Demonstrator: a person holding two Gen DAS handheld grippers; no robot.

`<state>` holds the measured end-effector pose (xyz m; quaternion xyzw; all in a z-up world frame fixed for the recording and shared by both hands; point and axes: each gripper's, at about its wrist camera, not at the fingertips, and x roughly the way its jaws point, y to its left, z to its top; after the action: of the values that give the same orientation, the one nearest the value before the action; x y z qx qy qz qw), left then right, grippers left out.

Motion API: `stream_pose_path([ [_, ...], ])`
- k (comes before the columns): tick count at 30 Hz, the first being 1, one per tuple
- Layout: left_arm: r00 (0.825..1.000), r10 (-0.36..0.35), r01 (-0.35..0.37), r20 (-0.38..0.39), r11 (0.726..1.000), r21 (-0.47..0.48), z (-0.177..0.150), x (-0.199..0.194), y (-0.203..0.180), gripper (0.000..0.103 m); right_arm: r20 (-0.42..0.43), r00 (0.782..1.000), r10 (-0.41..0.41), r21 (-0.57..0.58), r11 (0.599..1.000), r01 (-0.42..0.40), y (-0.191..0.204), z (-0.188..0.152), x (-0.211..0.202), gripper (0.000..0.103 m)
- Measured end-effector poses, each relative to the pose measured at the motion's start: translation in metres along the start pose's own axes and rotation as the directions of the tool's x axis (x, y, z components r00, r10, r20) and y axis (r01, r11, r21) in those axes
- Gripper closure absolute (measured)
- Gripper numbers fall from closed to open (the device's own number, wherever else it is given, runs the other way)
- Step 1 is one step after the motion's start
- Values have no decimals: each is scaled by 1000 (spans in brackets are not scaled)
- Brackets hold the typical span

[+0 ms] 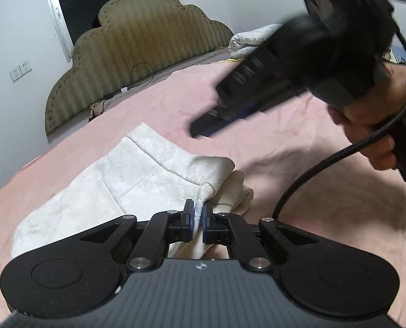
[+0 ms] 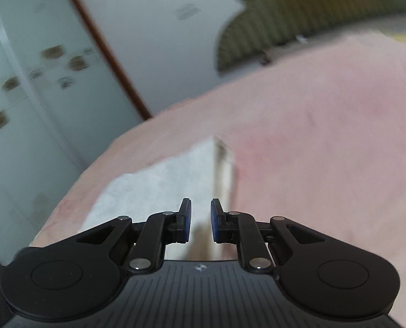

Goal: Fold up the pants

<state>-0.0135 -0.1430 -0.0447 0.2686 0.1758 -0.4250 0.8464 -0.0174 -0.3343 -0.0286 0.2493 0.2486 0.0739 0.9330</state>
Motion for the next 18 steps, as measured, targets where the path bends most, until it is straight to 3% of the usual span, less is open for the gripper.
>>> stream_pose_path([
  [2,1000,8,-8,5,1000,18,0,-1,-3,98,-79,996,52,-30,998,-55,8,-2,23,88],
  [5,1000,-7,7,8,1000,22,-2,-7,-2,98,-190,982,-19,-132,991,-6,11,-17,52,89],
  [6,999,-33,33,8,999,8,-2,-10,2,93,-180,984,-20,-142,990,-6,12,-19,50,89],
  [7,998,-58,58,17,998,-13,-1,-15,10,79,-166,986,-17,-127,992,-4,11,-17,46,89],
  [9,994,-98,101,48,993,-63,-1,-29,25,72,-113,993,-37,-113,993,24,9,-9,39,87],
  [11,993,-89,99,78,985,-138,0,-41,45,53,-85,994,-69,-89,994,61,0,-1,36,80],
  [13,997,-8,27,83,972,-232,-3,-49,70,30,-88,994,-72,-53,996,67,-7,3,38,79],
  [16,989,147,-129,22,920,-371,-15,-54,112,26,-99,994,-54,-7,999,54,-17,3,42,74],
  [18,974,219,-220,-56,867,-447,-29,-53,138,26,-99,993,-72,12,997,73,-23,1,45,46],
])
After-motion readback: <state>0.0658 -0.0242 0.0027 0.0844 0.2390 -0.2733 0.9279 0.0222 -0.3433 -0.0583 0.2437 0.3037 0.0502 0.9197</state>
